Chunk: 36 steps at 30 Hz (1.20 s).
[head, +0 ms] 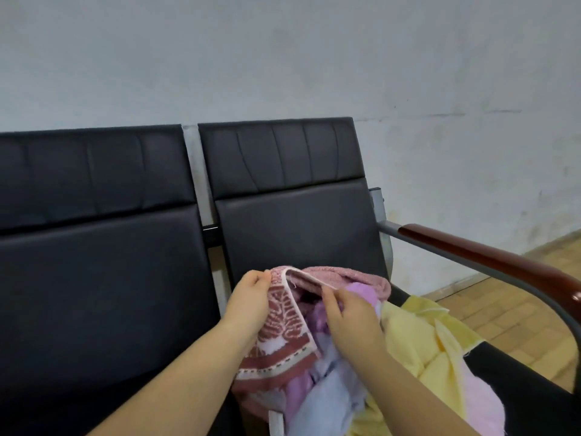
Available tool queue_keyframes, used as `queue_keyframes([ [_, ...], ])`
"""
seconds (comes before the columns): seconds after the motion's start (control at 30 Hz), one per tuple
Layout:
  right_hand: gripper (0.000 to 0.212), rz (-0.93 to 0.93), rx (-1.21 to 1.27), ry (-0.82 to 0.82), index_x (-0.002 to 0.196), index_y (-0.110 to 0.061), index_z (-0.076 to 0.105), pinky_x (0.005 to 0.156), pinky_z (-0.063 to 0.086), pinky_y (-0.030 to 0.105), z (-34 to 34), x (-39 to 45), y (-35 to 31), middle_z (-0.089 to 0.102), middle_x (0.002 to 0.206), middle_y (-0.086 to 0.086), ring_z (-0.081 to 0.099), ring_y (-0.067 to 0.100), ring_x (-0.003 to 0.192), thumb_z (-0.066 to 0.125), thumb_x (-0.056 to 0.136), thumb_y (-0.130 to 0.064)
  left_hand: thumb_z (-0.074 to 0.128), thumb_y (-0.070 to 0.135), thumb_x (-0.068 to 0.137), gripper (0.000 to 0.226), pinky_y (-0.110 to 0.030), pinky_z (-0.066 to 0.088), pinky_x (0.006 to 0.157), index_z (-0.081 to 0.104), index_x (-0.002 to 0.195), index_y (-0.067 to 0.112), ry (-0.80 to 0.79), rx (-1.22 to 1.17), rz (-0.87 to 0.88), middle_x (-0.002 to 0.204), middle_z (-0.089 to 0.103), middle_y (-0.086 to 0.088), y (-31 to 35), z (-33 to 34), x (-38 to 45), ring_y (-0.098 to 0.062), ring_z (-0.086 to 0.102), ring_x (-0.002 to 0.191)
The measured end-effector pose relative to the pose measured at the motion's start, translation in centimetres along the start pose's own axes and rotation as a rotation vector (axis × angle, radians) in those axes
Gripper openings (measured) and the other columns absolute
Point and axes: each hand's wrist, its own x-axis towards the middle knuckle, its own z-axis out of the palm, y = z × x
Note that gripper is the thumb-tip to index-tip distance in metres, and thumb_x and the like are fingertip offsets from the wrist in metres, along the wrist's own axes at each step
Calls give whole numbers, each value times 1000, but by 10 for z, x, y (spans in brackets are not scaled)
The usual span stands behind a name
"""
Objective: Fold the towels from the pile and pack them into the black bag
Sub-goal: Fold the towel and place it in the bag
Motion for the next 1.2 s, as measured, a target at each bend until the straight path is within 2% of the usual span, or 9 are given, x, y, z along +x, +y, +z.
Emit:
queue_keyframes([
  [0.07,45,224,433,-41,81,-14,62,84,42,29,-4,5,-34,63,74,-2,59,19,83,40,96,-51,45,37,98,31,-51,50,91,58,84,13,-11,-93,12,88,64,-15,26,-8,-9,-33,64,87],
  [0.13,57,522,1022,-199,97,-8,68,87,52,39,-7,15,-59,72,90,8,66,26,90,46,89,-61,42,29,102,30,-43,52,86,59,90,8,-43,-164,22,92,66,-16,47,-18,-19,-30,66,87],
  [0.23,32,665,1481,-215,98,1,61,61,58,40,-21,30,-81,67,95,20,65,33,82,50,99,-29,44,24,101,28,-37,51,80,63,90,6,-85,-233,37,90,68,-13,71,-42,-36,-25,66,84],
  [0.33,24,616,1468,-161,112,4,60,82,51,23,-34,48,-105,62,115,14,61,27,99,44,94,3,44,25,101,28,-37,50,81,66,95,8,-78,-222,78,88,71,-10,90,-75,-52,-23,67,84],
  [0.43,18,447,1537,-253,101,-4,51,104,44,40,-51,57,-145,56,103,12,58,23,82,43,92,9,43,28,102,29,-39,50,86,64,95,8,1,-246,106,91,69,-11,110,-114,-64,-24,64,85],
  [0.63,37,171,1731,-383,66,-8,39,97,44,41,-95,40,-260,51,78,14,55,24,78,33,93,16,42,26,102,33,-44,46,95,64,81,11,181,-243,225,78,68,-7,155,-190,-84,-23,62,80],
  [0.8,39,97,1799,-514,62,-8,38,67,57,34,-115,-9,-324,49,71,10,56,23,73,34,91,18,45,24,100,33,-45,48,93,66,77,11,243,-222,331,75,70,-7,182,-246,-118,-27,65,80],
  [1.0,22,181,1723,-642,87,3,49,52,57,32,-81,-82,-330,55,90,23,60,29,84,31,94,16,44,28,101,28,-35,49,75,61,85,11,337,-225,251,79,64,-7,145,-288,-160,-21,61,71],
  [1.2,31,452,1654,-744,78,-5,42,56,58,34,19,-150,-264,50,91,23,54,26,82,28,91,19,44,30,100,32,-33,43,67,55,76,12,378,-181,11,67,58,-5,31,-310,-203,-21,56,63],
])
